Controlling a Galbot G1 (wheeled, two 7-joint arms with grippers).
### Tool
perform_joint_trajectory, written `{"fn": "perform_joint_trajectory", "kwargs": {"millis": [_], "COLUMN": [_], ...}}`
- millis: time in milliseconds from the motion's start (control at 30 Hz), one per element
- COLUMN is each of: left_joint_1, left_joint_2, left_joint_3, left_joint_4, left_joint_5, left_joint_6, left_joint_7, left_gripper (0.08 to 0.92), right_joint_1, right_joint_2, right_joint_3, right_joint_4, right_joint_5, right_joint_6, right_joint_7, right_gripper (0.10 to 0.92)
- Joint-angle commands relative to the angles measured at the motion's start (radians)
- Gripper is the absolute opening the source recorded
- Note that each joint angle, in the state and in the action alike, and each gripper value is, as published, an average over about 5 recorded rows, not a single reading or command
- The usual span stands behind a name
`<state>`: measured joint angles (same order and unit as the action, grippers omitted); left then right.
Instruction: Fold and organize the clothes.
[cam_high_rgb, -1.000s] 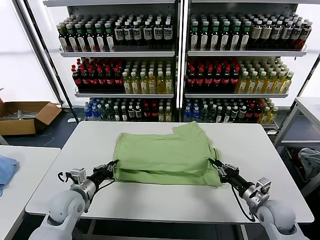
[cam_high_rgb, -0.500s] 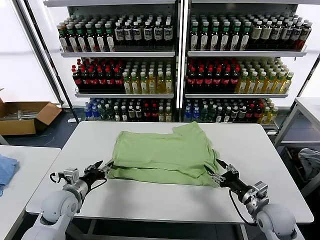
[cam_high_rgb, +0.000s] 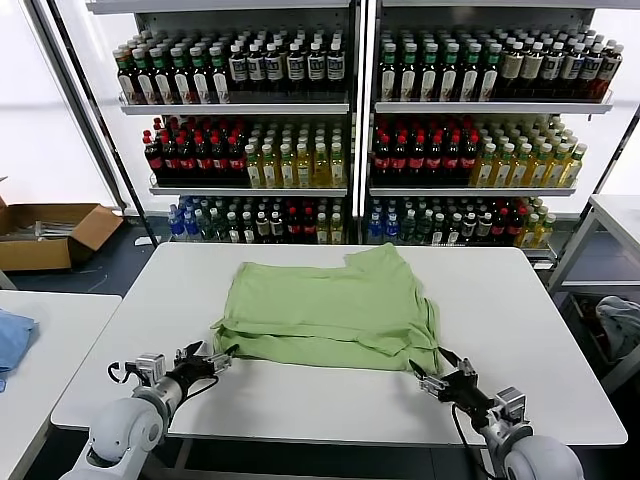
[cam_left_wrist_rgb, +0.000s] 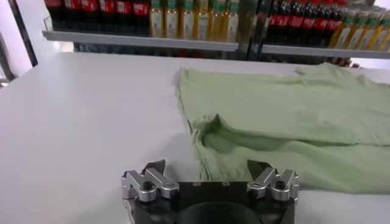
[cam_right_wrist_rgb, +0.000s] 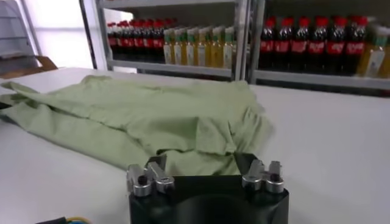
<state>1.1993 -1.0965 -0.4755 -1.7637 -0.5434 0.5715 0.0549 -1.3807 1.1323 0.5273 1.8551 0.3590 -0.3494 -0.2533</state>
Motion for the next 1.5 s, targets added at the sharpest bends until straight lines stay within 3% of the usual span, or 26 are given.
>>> {"fn": "perform_joint_trajectory", "kwargs": {"millis": [33,433,600,833,1033,1200,1367,1500], "left_joint_1": [-0.002,0.04,0.107,0.29,0.479,0.58,0.601,0.579], "left_joint_2": [-0.001,0.028,0.02,-0.057,-0.123,-0.136,-0.128,-0.11], "left_joint_3": [0.018,0.014,-0.022,-0.128,-0.256,-0.319,-0.351,-0.366], "left_joint_4": [0.051,0.002,-0.052,-0.213,-0.388,-0.455,-0.468,-0.465], "left_joint_5": [0.002,-0.03,-0.032,-0.028,0.015,0.046,0.091,0.099], "left_joint_6": [-0.001,-0.003,-0.008,-0.004,0.005,0.005,0.005,0.005], "left_joint_7": [0.015,0.034,0.048,0.057,0.058,0.072,0.076,0.074], "left_gripper": [0.76,0.415,0.277,0.104,0.091,0.089,0.089,0.095], "right_joint_1": [-0.003,-0.015,-0.06,-0.18,-0.294,-0.389,-0.459,-0.475], "right_joint_2": [0.023,-0.016,-0.045,-0.061,-0.033,-0.034,-0.034,-0.028], "right_joint_3": [-0.016,0.0,0.025,0.067,0.122,0.145,0.154,0.172], "right_joint_4": [-0.028,0.005,0.038,0.142,0.234,0.277,0.313,0.344], "right_joint_5": [0.002,0.072,0.075,0.07,0.05,-0.005,-0.03,0.004], "right_joint_6": [-0.049,-0.03,0.001,0.038,0.029,0.029,0.021,0.028], "right_joint_7": [0.033,0.008,-0.001,-0.013,-0.019,-0.019,-0.003,0.008], "right_gripper": [0.507,0.159,0.137,0.137,0.137,0.137,0.141,0.211]}}
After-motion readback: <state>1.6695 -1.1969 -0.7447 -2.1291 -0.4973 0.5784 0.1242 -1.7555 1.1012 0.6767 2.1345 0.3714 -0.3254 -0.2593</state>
